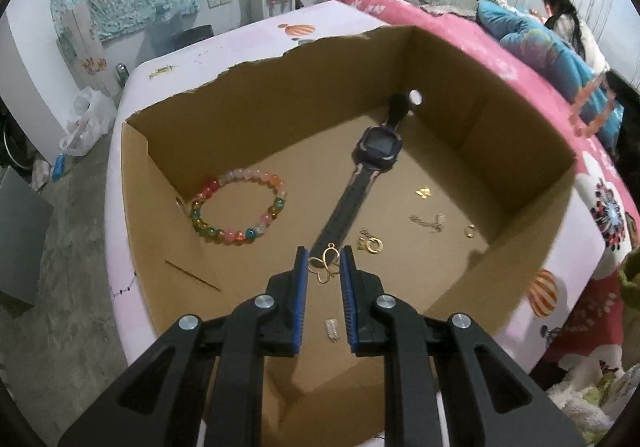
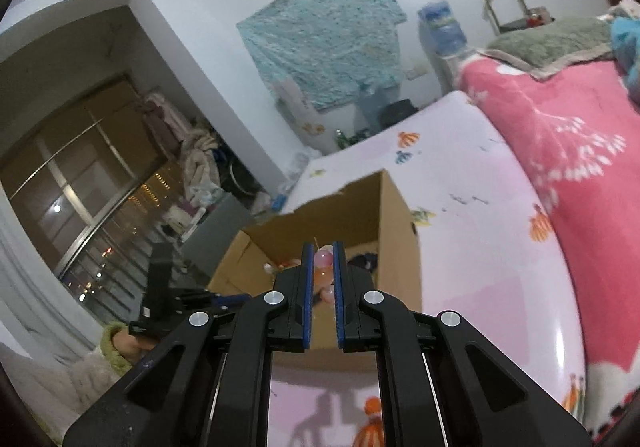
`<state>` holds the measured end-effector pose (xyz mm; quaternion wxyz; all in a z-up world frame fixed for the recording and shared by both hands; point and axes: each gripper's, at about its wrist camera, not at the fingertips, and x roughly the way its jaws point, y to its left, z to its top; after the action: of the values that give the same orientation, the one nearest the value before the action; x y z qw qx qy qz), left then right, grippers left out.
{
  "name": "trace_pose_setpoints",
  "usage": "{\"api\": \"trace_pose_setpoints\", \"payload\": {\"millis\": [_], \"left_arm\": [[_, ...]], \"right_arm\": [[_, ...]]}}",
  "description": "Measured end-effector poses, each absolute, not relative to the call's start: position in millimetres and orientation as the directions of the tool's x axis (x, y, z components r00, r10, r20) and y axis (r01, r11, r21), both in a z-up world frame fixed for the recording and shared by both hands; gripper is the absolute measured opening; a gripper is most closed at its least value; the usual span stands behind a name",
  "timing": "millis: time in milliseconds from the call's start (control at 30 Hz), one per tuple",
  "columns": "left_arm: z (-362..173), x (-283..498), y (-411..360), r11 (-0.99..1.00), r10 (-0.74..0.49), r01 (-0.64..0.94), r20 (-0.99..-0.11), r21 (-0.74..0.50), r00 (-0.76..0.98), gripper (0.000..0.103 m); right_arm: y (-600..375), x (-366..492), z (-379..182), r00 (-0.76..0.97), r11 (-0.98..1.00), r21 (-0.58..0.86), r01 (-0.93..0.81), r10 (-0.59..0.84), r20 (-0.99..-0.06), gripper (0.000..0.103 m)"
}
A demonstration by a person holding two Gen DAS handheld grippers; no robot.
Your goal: Organize jewelry
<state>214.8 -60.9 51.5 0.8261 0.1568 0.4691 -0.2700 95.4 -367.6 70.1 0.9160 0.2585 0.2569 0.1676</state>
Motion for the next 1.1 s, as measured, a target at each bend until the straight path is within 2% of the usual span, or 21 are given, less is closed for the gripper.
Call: {"api": "trace_pose_setpoints", "payload": {"millis": [167, 267, 533, 933, 1100], "left_arm": [[48.3, 232.5, -64.4, 0.802, -0.293, 0.597, -0.87, 0.002, 0.396, 0.015], [50.2, 243.6, -65.0, 0.802, -0.323, 0.595, -0.879, -0.057, 0.35, 0.015], [69.7, 282.0, -96.7, 0.785, -0.367, 0.607, -0.882, -0.124, 0.294, 0.015], [15.6, 365.2, -125.4, 0.853, -0.306, 0.49, -0.933, -0.18, 0.19, 0.016], [27.6, 364.1, -117.6, 0.855, -0.349, 0.468, -0.916, -0.224, 0.199, 0.026]], "right_arm": [[-350.9, 112.1, 77.5, 0.801, 0.809, 0.546, -0.219, 0.468, -0.372, 0.007], [-345.1, 116.3, 80.0, 0.794, 0.81, 0.536, -0.237, 0.479, -0.374, 0.007], [-337.5, 134.0, 81.2, 0.766, 0.793, 0.555, -0.251, 0.514, -0.386, 0.007], [-329.8, 140.5, 81.4, 0.737, 0.798, 0.548, -0.251, 0.524, -0.426, 0.007], [-328.8, 144.7, 80.1, 0.725, 0.802, 0.545, -0.243, 0.524, -0.448, 0.007]]}}
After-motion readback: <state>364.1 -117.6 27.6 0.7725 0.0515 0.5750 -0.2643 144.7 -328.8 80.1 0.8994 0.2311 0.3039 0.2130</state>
